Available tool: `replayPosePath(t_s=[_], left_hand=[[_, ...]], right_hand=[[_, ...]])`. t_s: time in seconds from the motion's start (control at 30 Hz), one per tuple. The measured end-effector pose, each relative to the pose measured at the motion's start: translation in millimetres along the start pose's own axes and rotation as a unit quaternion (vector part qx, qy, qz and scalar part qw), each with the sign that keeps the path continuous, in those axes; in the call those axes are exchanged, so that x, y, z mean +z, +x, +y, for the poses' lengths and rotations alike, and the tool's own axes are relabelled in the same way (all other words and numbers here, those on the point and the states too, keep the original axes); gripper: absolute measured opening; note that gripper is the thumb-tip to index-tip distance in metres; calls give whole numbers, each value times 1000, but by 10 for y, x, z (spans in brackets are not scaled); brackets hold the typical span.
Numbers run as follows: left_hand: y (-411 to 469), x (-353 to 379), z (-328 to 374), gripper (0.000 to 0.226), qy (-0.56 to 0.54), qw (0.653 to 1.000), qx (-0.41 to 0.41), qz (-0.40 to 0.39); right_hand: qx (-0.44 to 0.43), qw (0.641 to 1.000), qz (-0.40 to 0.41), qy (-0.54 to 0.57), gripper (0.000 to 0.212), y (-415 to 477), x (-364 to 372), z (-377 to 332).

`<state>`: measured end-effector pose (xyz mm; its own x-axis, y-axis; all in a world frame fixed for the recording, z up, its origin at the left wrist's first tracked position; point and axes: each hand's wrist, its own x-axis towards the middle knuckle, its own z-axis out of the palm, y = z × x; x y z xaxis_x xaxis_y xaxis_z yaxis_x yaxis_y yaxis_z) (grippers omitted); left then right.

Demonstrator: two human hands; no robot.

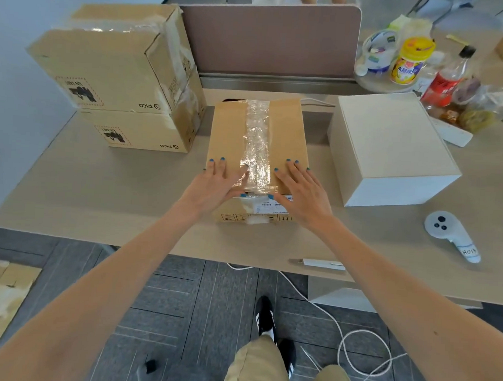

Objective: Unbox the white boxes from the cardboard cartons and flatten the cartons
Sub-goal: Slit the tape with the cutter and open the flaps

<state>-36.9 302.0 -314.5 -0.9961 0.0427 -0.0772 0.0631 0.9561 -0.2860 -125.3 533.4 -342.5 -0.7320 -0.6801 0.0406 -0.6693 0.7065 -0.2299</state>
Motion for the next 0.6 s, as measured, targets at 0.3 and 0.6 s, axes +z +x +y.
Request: replayPosePath(t_s=[0.3, 0.6], left_hand=[[28, -136, -70, 35, -124, 991, 22, 39], [-366, -360, -256, 48, -255, 920, -187, 232]], right_hand=[[-1, 1000, -6, 25, 68, -37, -3, 57], [48, 998, 28, 14, 70, 35, -78, -184]])
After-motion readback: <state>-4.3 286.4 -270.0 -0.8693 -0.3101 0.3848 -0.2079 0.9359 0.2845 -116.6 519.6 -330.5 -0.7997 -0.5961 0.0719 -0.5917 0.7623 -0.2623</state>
